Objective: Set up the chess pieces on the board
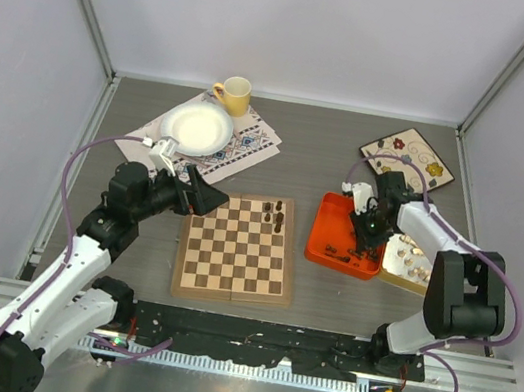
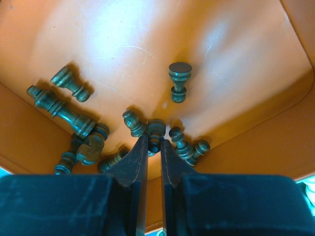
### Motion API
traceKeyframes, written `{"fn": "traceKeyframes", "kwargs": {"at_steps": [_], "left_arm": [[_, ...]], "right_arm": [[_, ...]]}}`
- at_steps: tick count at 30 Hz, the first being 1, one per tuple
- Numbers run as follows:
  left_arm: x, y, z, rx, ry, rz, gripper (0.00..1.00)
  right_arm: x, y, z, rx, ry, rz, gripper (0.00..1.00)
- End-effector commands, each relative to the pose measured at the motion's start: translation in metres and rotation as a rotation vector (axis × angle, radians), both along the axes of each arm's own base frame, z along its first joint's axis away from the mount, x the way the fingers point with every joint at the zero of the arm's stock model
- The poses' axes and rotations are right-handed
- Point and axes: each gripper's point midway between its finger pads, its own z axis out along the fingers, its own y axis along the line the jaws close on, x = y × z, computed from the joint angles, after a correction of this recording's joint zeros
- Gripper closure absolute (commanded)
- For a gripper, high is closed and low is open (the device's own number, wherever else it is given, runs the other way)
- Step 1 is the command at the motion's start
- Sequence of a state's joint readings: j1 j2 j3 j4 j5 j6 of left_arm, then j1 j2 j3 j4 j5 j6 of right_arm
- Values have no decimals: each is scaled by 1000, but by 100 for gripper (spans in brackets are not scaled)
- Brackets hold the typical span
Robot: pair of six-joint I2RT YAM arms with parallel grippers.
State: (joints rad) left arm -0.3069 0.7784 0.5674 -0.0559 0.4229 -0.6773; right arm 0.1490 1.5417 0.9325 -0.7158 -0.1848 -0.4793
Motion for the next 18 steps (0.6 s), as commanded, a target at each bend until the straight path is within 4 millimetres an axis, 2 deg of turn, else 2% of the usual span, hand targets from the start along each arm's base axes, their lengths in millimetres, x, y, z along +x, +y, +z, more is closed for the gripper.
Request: {"fn": "traceKeyframes", "kwargs": {"at_steps": [1, 6, 10, 13, 16, 17, 18], "left_arm": [[1, -1, 16, -13, -64, -12, 1], [1, 2, 17, 11, -74, -5, 0], [0, 5, 19, 36, -87, 0, 0], [0, 10, 20, 84, -104, 5, 0], [1, 18, 23, 167, -131, 14, 0], [-1, 22, 18, 205, -118, 11, 0], [0, 25, 26, 230, -138, 18, 0]], "right_arm": [[24, 2, 37, 4, -142, 27, 97], [42, 6, 65, 16, -220, 50, 98], [44, 15, 81, 62, -242, 92, 98], [47, 26, 100, 109, -283, 142, 98], [43, 55, 125, 191, -321, 260, 98], [39, 77, 137, 236, -336, 329, 98], [34, 90, 142, 253, -344, 388, 98]]}}
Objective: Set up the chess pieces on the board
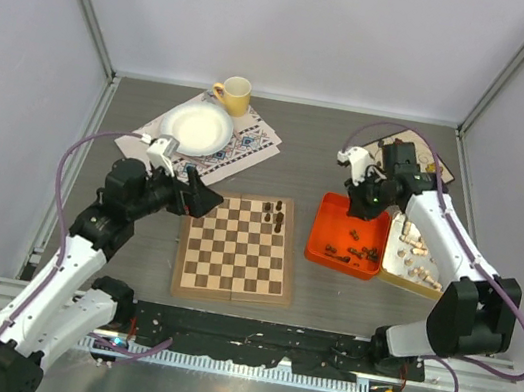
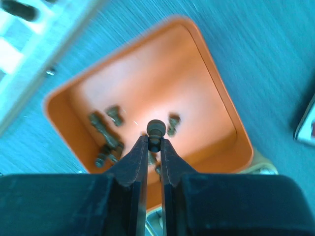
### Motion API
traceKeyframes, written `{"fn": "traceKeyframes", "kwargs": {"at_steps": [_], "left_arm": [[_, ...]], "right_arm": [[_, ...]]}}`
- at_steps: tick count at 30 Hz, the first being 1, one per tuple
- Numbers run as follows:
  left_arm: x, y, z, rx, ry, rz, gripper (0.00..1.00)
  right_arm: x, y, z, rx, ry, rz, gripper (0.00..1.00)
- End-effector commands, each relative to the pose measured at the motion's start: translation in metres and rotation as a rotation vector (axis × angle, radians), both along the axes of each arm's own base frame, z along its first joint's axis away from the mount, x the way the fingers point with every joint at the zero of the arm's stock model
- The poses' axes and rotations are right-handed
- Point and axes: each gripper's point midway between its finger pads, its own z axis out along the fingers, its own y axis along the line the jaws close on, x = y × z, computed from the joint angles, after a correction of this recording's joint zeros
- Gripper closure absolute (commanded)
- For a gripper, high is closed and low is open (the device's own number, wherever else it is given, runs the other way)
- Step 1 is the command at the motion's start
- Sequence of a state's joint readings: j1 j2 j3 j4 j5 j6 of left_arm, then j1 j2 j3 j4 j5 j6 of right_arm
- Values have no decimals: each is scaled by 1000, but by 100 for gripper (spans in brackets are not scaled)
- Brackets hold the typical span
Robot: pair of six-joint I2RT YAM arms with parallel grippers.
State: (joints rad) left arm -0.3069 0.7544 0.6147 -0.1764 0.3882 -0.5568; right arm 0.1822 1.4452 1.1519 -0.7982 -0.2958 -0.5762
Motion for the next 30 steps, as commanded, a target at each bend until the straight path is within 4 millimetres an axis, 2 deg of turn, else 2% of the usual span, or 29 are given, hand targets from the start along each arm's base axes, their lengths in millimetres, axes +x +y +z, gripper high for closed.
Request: {"fn": "traceKeyframes", "kwargs": {"at_steps": [1, 2, 4, 5, 9, 13, 16, 17, 19, 21, 30], "left_arm": [[7, 21, 24, 181, -127, 25, 1], [5, 27, 18, 222, -104, 32, 0], [8, 36, 21, 302, -132, 41, 0], [8, 45, 16, 346, -113, 73, 0], [8, 68, 15, 458, -135, 137, 0], [4, 84, 14, 509, -169, 196, 0], [3, 92, 17, 534, -199, 231, 0], [2, 94, 16, 542, -202, 238, 0], [2, 98, 18, 553, -216, 252, 1], [1, 99, 17, 553, -225, 255, 0], [1, 99, 19, 540, -249, 264, 0]], "right_arm": [[-16, 68, 55, 131, -105, 282, 97], [-28, 95, 64, 145, -119, 376, 97], [-37, 119, 66, 148, -117, 455, 96], [-51, 144, 71, 153, -125, 536, 96], [-63, 189, 59, 100, -93, 620, 94], [-54, 223, 40, 62, -52, 603, 92], [-50, 236, 30, 22, -44, 598, 92], [-49, 239, 17, -4, -16, 597, 92], [-46, 242, 9, -40, -10, 588, 91], [-44, 243, -6, -71, 15, 579, 91], [-36, 237, -31, -191, 22, 555, 90]]}}
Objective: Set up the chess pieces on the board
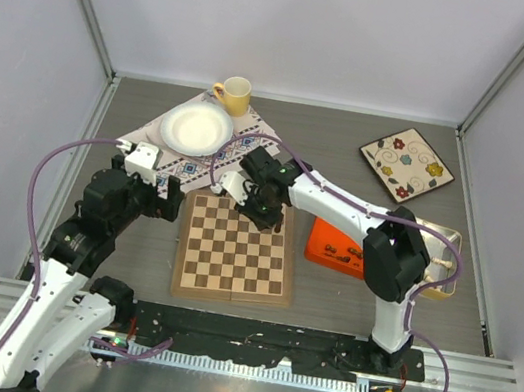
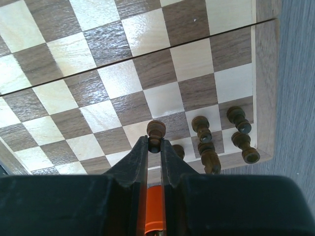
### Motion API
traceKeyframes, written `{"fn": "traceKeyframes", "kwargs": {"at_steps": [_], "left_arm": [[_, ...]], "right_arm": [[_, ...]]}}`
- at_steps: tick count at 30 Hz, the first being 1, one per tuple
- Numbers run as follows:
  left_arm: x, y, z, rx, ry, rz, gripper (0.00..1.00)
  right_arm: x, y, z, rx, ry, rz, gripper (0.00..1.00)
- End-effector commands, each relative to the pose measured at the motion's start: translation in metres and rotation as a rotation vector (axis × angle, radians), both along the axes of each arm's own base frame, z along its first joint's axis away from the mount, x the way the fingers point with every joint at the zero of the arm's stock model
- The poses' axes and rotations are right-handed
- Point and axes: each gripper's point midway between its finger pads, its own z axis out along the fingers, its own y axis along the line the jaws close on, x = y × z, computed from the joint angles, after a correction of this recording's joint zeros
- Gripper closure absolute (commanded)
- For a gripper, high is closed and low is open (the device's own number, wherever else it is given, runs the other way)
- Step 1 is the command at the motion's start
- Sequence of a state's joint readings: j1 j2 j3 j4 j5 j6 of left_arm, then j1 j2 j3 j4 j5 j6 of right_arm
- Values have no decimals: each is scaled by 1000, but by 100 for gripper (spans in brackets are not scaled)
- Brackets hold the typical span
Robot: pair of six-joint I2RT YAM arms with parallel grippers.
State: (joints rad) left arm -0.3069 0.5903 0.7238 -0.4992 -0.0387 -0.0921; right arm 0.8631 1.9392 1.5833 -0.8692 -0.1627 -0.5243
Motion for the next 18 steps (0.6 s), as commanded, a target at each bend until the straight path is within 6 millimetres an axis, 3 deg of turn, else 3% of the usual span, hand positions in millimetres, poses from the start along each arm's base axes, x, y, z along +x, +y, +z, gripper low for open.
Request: {"fn": "traceKeyframes", "kwargs": {"at_steps": [1, 18], "left_arm": [[4, 3, 8, 7, -45, 10, 0], [4, 1, 9, 0, -53, 2, 0]], "right_arm": [[11, 2, 10, -20, -60, -20, 90], [10, -7, -7, -90, -54, -31, 87]]}}
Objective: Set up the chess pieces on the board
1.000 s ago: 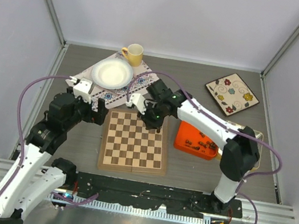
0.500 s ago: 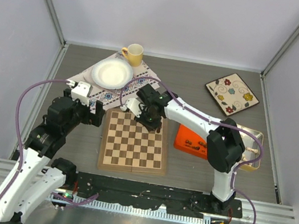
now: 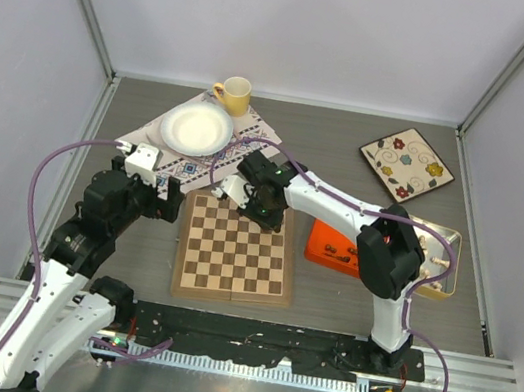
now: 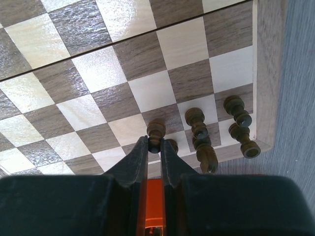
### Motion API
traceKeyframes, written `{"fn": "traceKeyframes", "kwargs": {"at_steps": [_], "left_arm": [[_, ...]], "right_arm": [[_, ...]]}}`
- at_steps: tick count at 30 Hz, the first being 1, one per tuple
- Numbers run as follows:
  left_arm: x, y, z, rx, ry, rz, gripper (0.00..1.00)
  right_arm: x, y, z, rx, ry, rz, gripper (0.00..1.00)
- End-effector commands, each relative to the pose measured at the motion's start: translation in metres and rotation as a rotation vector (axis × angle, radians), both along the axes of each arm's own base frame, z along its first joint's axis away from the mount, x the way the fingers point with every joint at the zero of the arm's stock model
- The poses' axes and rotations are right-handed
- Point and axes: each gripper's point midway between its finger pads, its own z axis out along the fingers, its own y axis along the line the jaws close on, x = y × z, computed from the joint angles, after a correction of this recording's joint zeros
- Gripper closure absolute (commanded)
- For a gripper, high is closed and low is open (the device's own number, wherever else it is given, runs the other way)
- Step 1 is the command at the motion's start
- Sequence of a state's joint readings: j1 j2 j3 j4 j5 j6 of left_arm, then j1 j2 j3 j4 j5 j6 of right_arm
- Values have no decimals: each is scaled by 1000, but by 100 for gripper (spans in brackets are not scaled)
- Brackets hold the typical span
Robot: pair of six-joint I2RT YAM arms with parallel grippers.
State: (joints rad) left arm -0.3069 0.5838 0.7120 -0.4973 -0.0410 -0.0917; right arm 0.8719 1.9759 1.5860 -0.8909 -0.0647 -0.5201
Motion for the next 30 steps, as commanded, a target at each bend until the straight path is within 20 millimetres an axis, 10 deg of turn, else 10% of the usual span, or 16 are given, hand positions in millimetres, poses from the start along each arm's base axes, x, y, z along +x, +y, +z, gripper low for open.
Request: {"fn": "traceKeyframes", "kwargs": {"at_steps": [1, 30], "left_arm": [[5, 1, 11, 0, -55, 1, 0], [4, -1, 10, -6, -50, -8, 1]], "right_arm": [[3, 6, 7, 11, -19, -5, 86], [14, 10, -1, 4, -46, -28, 81]]}}
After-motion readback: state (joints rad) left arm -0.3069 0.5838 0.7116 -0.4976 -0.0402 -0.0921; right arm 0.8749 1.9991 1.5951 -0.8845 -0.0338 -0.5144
